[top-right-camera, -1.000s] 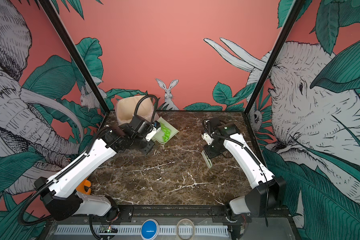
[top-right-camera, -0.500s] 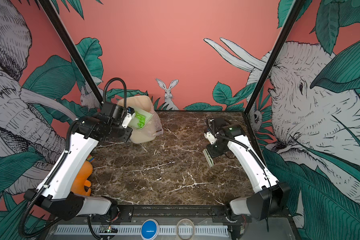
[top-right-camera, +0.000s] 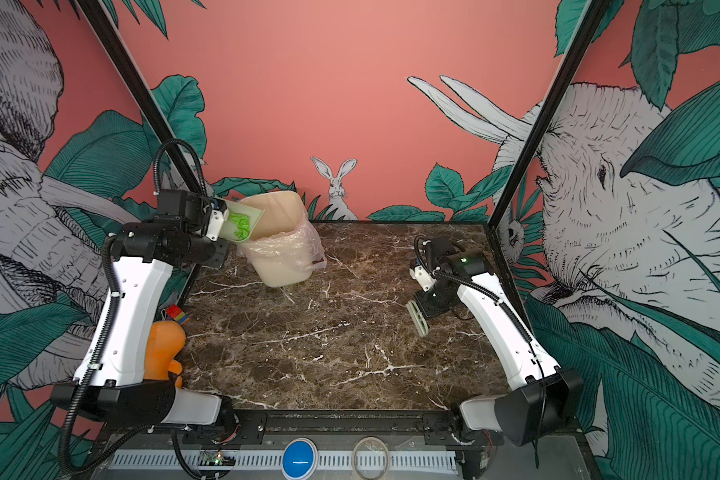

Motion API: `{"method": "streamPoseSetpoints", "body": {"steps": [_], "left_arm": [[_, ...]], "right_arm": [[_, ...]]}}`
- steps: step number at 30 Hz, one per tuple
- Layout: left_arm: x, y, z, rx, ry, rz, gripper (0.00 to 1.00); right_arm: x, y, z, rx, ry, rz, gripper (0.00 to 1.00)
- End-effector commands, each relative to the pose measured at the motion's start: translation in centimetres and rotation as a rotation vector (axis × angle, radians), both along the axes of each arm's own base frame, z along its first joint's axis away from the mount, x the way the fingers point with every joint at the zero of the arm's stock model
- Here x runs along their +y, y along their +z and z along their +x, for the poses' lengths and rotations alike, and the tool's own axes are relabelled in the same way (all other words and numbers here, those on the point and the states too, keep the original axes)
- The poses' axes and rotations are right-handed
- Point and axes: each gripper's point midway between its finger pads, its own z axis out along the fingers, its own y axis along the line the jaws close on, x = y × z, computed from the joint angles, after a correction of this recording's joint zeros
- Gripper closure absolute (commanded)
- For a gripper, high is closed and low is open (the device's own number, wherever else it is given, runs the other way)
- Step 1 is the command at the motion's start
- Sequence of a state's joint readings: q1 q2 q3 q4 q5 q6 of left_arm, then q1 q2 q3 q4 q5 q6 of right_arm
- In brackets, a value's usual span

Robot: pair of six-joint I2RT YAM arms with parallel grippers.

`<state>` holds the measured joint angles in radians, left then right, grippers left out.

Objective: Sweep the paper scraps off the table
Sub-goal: 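Tip the dustpan over the beige bin with the left gripper to empty it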

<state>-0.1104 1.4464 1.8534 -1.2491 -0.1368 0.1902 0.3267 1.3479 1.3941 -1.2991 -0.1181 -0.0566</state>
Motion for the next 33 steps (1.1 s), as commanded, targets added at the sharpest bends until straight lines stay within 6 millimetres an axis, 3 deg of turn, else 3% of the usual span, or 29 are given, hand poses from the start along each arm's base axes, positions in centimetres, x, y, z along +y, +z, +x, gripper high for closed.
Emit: {"method": "streamPoseSetpoints", "body": {"steps": [1, 7, 21, 27, 33], "left_arm": [[0.5, -0.1, 1.5, 0.015, -0.009, 0.050, 0.86], [1.3, -0.2, 3.7, 0.036, -0.003, 0.132, 0.86], [0.5, 0.0, 6.3, 0.070, -0.076, 0.569, 0.88], [1.0, 1.2, 7.8, 0.042, -0.056, 0.762, 0.90], [-0.3, 3.6, 9.0, -0.056, -0.088, 0.993, 0.90]], "right_arm": [[-0.1, 0.4, -0.9, 0.010, 0.014, 0.009, 1.00], [-0.3, 0.2, -1.2, 0.015, 0.013, 0.005, 1.00], [0.0, 0.6, -1.1, 0.018, 0.021, 0.019, 1.00], [0.2, 0.6, -1.3, 0.020, 0.020, 0.032, 1.00], [0.1, 0.3, -1.5, 0.023, 0.023, 0.034, 1.00]]}}
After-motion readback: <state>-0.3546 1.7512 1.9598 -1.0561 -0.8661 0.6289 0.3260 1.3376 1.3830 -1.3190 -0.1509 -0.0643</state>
